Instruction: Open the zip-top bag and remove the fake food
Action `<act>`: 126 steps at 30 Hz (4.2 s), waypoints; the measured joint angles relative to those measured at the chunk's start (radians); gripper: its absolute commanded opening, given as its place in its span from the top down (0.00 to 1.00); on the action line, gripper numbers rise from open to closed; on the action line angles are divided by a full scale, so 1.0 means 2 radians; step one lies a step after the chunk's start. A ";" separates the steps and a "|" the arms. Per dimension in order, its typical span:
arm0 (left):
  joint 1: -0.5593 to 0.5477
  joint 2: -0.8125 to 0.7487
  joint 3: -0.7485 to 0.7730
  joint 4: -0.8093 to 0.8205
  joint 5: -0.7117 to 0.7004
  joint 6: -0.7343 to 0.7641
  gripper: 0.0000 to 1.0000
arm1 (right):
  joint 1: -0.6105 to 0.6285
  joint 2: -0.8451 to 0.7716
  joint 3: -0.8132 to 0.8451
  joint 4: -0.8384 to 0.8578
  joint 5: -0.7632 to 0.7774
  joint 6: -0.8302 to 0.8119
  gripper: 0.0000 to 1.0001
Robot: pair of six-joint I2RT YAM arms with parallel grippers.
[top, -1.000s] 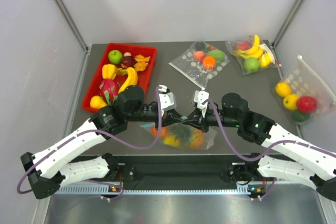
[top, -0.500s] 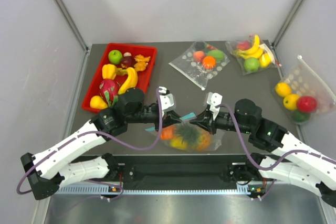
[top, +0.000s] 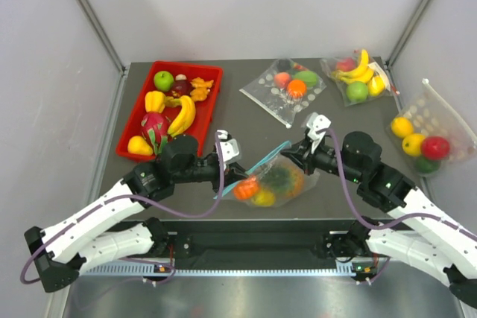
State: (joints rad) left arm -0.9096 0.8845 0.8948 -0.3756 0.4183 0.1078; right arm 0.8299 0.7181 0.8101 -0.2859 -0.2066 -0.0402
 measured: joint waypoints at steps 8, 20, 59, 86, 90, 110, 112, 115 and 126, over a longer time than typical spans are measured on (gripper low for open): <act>0.002 -0.037 -0.026 -0.007 -0.019 -0.006 1.00 | -0.070 0.033 0.025 0.004 -0.002 0.014 1.00; 0.003 -0.051 -0.043 -0.030 -0.036 -0.014 1.00 | -0.136 0.072 0.025 0.016 -0.030 0.039 1.00; -0.077 0.096 -0.083 0.203 -0.182 -0.166 1.00 | -0.196 0.003 0.015 -0.034 0.051 0.196 0.31; -0.113 0.114 -0.101 0.242 -0.236 -0.182 1.00 | -0.196 -0.011 -0.030 -0.043 0.058 0.266 0.32; -0.123 0.121 -0.101 0.242 -0.244 -0.182 1.00 | -0.196 0.002 -0.029 -0.038 0.059 0.266 0.32; -0.145 0.124 -0.101 0.246 -0.266 -0.156 0.66 | -0.196 0.063 -0.046 -0.022 0.096 0.254 1.00; -0.145 0.124 -0.101 0.245 -0.270 -0.149 0.52 | -0.196 0.062 -0.046 -0.022 0.095 0.253 1.00; -0.145 0.124 -0.096 0.243 -0.277 -0.141 0.43 | -0.196 0.052 -0.046 -0.022 0.092 0.252 1.00; -0.126 0.131 0.021 0.239 -0.328 -0.139 0.29 | -0.196 0.010 -0.050 -0.031 0.076 0.246 1.00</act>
State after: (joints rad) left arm -1.1610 1.1473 0.9375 0.1020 -0.2375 -0.1703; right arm 0.4385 0.7376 0.7109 -0.3470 -0.0544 0.4522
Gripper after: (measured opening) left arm 0.701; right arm 0.011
